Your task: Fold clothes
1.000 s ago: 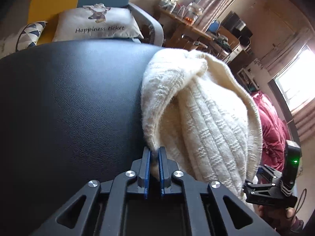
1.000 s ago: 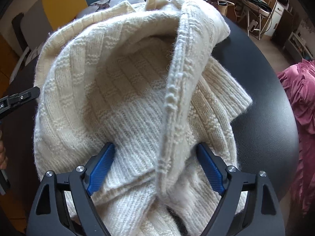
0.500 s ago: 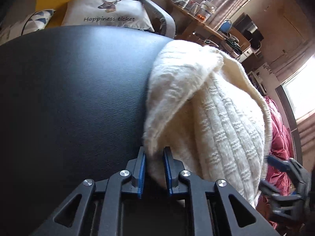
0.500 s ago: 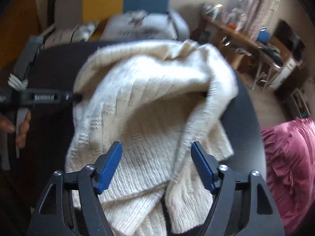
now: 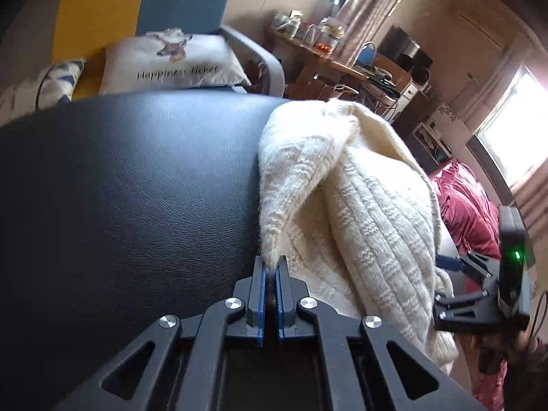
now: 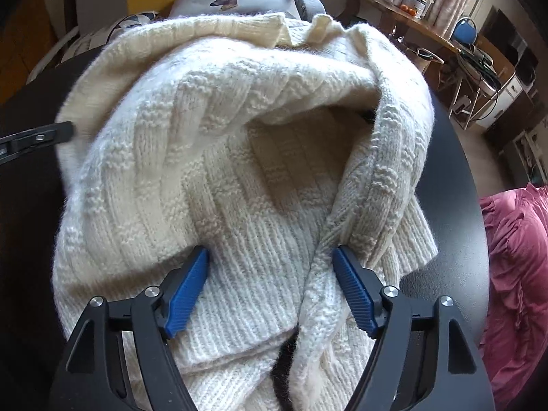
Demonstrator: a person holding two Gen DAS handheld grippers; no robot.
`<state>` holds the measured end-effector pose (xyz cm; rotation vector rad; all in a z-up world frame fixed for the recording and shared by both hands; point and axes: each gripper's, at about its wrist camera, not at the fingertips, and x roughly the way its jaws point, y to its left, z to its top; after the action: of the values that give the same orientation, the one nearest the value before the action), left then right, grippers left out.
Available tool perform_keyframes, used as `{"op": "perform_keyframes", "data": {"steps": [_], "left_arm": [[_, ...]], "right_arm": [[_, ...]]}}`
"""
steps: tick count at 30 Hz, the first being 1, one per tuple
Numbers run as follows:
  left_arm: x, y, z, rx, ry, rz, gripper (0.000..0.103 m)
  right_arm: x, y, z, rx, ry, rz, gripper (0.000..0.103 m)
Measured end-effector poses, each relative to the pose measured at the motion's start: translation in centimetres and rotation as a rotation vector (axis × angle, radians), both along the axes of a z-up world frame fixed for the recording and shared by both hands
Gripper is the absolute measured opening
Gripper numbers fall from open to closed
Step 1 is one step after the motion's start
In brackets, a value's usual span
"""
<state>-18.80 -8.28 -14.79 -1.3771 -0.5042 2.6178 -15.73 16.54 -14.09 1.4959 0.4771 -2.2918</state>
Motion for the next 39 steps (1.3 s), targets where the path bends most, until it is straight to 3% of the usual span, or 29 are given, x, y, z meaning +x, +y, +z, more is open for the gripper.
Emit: {"op": "perform_keyframes", "data": {"steps": [12, 18, 22, 27, 33, 39], "left_arm": [[0.7, -3.7, 6.7, -0.098, 0.097, 0.03, 0.003], [0.7, -6.9, 7.3, -0.175, 0.037, 0.05, 0.004], [2.2, -8.7, 5.1, -0.099, -0.044, 0.061, 0.007], [6.3, -9.1, 1.5, 0.075, -0.125, 0.069, 0.013], [11.3, -5.5, -1.6, 0.221, -0.141, 0.032, 0.016], [11.8, -1.5, -3.2, 0.323, -0.147, -0.01, 0.02]], "right_arm": [[-0.3, -0.3, 1.3, 0.123, -0.038, -0.017, 0.078], [0.0, -1.0, 1.6, 0.148, -0.026, -0.021, 0.079], [0.1, -1.1, 1.9, 0.123, -0.022, -0.052, 0.083], [0.8, -2.4, 1.9, 0.126, -0.014, -0.067, 0.084], [1.4, -2.9, 2.4, 0.108, -0.004, -0.095, 0.087], [1.8, -0.3, 2.3, 0.086, 0.001, -0.11, 0.088]]}}
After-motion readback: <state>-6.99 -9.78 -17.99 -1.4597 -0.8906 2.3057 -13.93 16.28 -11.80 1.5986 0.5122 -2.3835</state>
